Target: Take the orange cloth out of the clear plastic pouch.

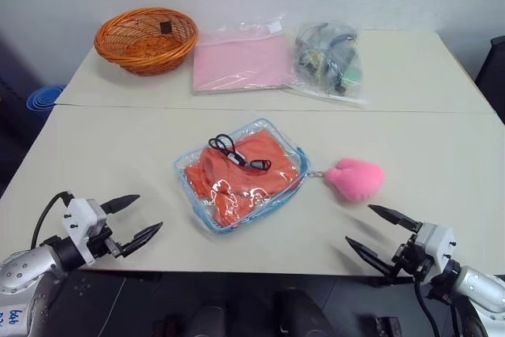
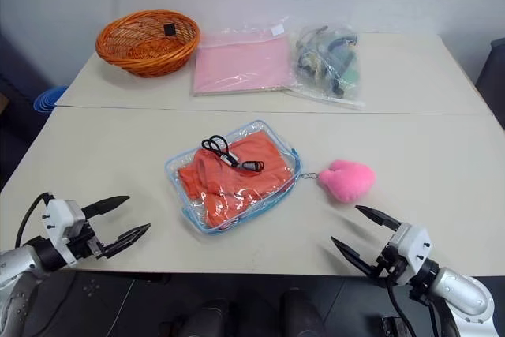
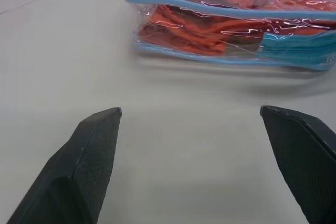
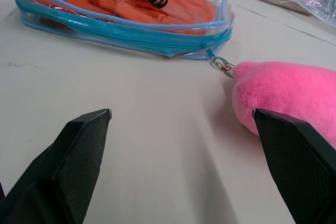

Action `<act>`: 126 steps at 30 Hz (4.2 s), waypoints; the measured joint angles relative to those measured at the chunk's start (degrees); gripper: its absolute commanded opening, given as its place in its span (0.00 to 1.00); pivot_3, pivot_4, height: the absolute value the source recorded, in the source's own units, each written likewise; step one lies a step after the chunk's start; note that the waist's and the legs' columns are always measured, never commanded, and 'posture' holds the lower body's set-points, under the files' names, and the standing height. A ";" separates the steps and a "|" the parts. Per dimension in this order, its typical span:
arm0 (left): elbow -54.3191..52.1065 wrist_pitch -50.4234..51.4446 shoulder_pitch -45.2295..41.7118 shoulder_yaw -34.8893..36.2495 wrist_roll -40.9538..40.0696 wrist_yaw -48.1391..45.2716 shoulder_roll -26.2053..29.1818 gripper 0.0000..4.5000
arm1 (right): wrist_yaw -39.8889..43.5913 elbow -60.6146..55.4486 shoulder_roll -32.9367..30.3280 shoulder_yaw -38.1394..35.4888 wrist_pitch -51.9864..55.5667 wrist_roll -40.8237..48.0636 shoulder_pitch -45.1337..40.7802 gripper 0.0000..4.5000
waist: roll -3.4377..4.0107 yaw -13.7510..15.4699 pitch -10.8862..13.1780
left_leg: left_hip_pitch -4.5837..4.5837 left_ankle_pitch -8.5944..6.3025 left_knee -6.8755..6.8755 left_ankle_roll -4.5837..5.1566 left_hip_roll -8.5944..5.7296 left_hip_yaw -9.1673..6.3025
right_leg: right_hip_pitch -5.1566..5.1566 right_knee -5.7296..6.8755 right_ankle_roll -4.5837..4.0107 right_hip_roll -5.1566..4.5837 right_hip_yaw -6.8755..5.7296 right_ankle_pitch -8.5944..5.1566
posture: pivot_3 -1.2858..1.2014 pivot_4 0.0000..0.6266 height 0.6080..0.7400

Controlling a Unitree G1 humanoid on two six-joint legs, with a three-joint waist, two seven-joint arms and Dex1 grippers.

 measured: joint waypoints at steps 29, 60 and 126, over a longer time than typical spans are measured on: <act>38.65 1.64 -69.60 -48.42 26.79 -10.47 -13.78 0.86 | -2.60 -16.15 5.51 2.23 1.61 6.34 1.72 1.00 | -0.18 1.22 0.10 | -0.31 0.16 0.46 -0.26 -0.03 0.20 | -0.33 0.26 0.22 0.29 0.15 0.14 | 0.52 0.24 1.00; 27.67 12.28 -28.82 2.28 15.30 19.31 6.50 0.16 | 6.80 -6.84 6.79 10.25 -6.49 2.77 -9.37 1.00 | -0.34 1.68 0.11 | -0.20 0.25 0.41 -0.34 -0.02 -0.06 | -0.18 0.32 0.18 0.00 -0.07 0.12 | 0.52 0.24 1.00; 35.32 -25.59 -53.44 -44.49 22.22 -9.43 -5.88 0.01 | -6.80 -24.54 -0.34 -3.79 12.01 4.42 4.16 1.00 | -0.16 2.53 0.14 | -0.19 0.27 0.54 -0.31 -0.11 0.06 | -0.10 0.29 0.15 0.17 0.01 0.11 | 0.52 0.24 1.00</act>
